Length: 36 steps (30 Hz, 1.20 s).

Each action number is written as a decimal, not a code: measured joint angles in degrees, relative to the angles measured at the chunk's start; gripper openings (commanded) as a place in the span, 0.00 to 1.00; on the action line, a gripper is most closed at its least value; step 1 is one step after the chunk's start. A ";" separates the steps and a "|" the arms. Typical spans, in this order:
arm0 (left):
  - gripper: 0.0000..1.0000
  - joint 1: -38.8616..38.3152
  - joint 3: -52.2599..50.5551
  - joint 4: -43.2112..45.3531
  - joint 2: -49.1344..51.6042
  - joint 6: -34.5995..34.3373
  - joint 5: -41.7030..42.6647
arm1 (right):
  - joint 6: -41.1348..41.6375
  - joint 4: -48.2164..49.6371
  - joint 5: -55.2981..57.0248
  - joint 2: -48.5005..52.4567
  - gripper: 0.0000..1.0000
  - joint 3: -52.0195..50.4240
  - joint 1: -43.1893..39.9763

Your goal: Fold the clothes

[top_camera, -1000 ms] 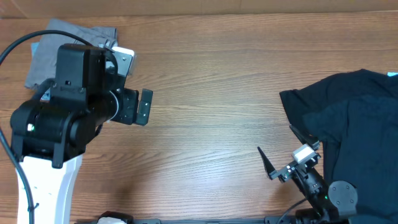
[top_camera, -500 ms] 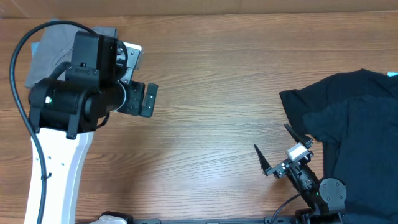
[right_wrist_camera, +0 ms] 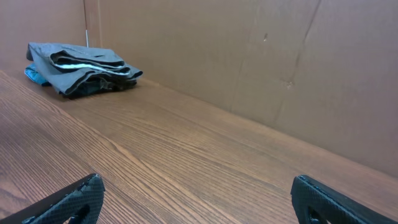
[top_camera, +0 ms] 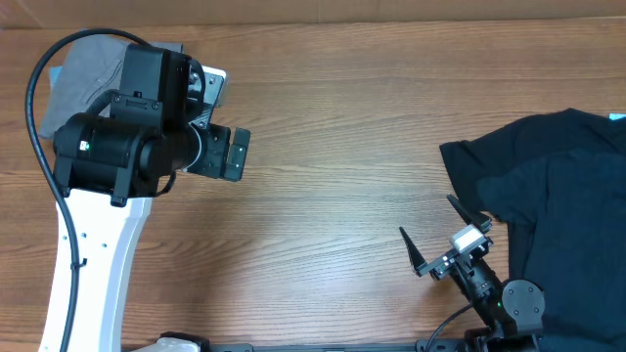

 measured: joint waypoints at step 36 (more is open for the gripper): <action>1.00 6.08 -86.16 75.60 -76.65 0.68 -1.33 | -0.04 0.37 0.00 0.00 1.00 0.00 0.00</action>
